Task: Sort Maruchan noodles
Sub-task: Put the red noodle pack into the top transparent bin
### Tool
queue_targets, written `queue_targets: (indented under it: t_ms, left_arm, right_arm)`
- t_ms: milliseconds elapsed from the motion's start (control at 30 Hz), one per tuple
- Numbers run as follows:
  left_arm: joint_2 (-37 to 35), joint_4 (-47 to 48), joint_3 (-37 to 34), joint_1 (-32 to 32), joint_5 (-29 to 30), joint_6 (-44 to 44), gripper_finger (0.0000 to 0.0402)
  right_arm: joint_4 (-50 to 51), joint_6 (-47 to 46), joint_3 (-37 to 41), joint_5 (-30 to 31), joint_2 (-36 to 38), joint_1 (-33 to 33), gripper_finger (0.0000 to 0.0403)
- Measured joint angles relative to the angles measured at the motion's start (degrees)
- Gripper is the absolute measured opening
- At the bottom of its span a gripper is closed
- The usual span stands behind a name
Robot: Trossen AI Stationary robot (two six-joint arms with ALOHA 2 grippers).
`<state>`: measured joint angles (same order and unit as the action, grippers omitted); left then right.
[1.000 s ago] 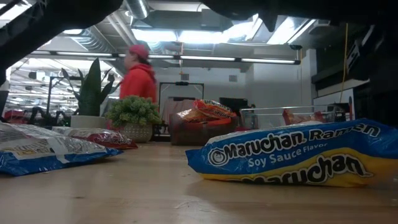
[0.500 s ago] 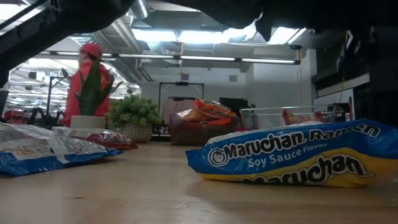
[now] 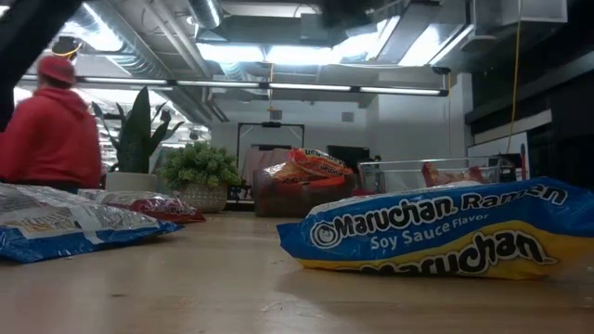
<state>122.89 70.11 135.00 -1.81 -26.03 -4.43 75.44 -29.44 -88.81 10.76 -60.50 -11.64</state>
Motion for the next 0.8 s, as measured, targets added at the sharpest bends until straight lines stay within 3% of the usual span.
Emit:
queue_targets:
  t_ms: [100, 200, 333, 433, 567, 800]
  left_arm:
    - [-7.02, 9.45, -0.04, -2.77, 9.97, 0.48, 0.0245]
    - [-14.31, 12.98, -0.89, -7.45, 22.12, -2.34, 0.0245]
    - [-25.04, 12.91, -8.99, -13.59, 36.21, -12.22, 0.0245]
    - [-34.58, 11.99, -21.22, -17.88, 44.67, -24.73, 0.0245]
    - [-47.33, 2.05, -43.47, -22.65, 54.23, -40.99, 0.0245]
    - [-59.27, -6.55, -76.95, -21.64, 58.32, -62.81, 0.0245]
  right_arm:
    - [-2.39, 0.10, 3.07, 0.34, 0.01, 0.00, 0.0237]
    - [-8.32, 0.22, 7.89, 1.67, -0.26, 0.00, 0.0237]
    - [-23.55, 3.60, 17.25, 1.64, -1.31, 0.03, 0.0237]
    - [-37.01, 5.66, 23.93, 1.28, -2.93, 0.02, 0.0237]
    - [-51.37, 6.13, 29.61, 1.74, -7.87, 0.04, 0.0237]
    - [-60.98, 7.40, 30.42, 0.92, -19.29, 0.04, 0.0237]
